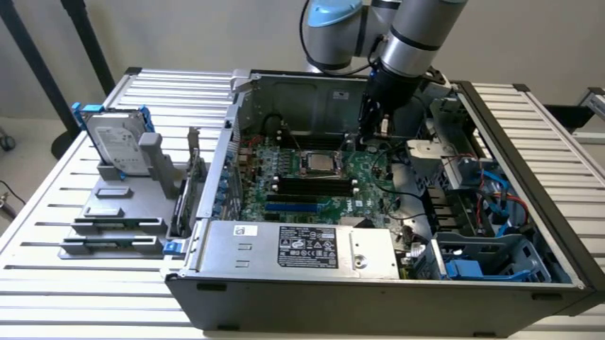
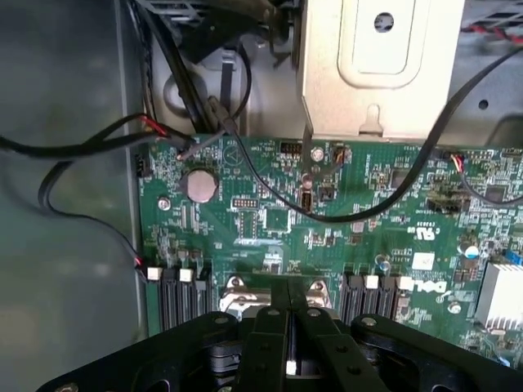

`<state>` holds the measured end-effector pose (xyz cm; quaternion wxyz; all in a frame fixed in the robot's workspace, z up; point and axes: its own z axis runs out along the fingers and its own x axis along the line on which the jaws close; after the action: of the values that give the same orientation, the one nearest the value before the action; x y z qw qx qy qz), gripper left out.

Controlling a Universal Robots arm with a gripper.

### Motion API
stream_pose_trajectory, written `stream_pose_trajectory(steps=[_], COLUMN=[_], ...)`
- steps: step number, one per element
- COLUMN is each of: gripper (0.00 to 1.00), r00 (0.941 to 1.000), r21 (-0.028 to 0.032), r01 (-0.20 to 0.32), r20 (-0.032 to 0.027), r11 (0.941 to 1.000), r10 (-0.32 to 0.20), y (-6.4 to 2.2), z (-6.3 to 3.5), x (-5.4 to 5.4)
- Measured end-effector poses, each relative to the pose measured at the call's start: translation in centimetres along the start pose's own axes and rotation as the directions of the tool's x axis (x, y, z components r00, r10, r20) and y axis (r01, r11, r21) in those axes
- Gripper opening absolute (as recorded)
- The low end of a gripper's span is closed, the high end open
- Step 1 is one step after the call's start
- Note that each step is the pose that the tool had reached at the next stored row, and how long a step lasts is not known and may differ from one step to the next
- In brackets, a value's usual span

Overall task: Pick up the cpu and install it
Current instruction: 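Close the cpu cover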

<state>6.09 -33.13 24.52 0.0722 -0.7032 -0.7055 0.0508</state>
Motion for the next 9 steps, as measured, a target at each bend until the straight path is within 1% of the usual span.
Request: stream_pose_trajectory(steps=[3, 6, 9], gripper=[0.11, 0.11, 0.11], r00=[1.0, 1.0, 1.0], r21=[0.022, 0.0489, 0.0773], r01=[-0.001, -0.001, -0.002], r20=[0.0, -0.0001, -0.0002], r11=[0.9998, 0.9988, 0.997], r10=[0.001, 0.001, 0.002], y=[-0.36, -0.71, -1.06], z=[0.07, 0.13, 0.21], x=[-0.02, -0.04, -0.06])
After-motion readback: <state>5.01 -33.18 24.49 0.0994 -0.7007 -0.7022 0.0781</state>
